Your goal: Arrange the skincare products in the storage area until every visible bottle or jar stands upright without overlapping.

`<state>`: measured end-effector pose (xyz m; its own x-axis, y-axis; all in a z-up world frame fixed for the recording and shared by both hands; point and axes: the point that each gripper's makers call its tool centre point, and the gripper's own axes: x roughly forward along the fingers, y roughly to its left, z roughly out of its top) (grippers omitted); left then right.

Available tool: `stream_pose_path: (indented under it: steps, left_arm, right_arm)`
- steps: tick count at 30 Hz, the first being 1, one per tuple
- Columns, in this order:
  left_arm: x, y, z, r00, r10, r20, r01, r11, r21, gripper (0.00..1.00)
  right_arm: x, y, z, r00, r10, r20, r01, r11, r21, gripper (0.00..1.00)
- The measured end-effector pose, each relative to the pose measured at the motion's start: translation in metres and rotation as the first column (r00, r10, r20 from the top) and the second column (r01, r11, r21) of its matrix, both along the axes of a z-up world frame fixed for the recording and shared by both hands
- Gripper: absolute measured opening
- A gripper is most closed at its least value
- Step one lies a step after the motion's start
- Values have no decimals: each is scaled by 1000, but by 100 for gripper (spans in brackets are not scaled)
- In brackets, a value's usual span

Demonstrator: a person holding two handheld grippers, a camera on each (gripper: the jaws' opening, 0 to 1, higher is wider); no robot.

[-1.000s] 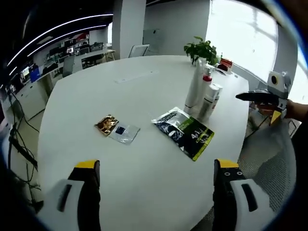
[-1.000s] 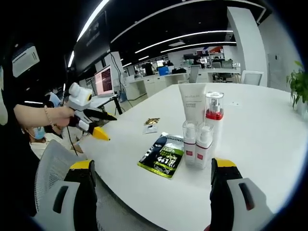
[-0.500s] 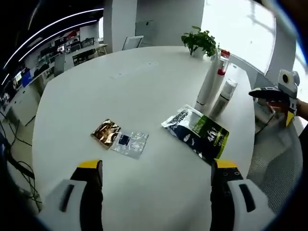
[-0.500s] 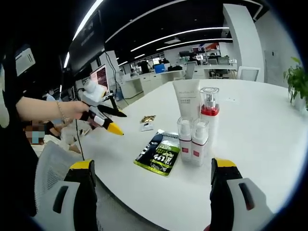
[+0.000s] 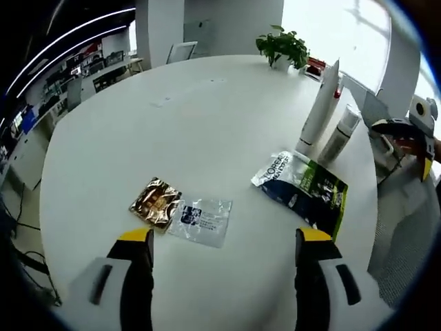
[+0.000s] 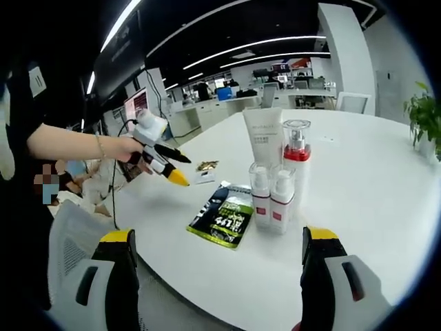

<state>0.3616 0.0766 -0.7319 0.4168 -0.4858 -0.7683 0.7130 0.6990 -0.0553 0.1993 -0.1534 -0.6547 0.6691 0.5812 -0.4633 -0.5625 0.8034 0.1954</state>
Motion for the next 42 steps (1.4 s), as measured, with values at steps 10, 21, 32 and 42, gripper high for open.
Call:
stream_pose_path:
  steps: [10,21,32,42]
  left_arm:
    - [12,2,-22,999,-29,-28,30,999,29,66]
    - [23,0,-31,997,-71,-16,71,996,45,53]
    - [26,0,-33,995,-99,4,99,992,78,45]
    - [26,-3,-32,993,-113,39,109,990,93,42]
  right_arm:
    - [0,-1,-4,1000,-3,-14,2,1000,-18,100]
    - [0,-3,-6,1000,-17,-20,16,1000,-25,100]
    - [2,-4,-7,1000,-23,-20,22,999,-28,100]
    - [2,-5,-7,1000,-25,-19,25,999,-30,100]
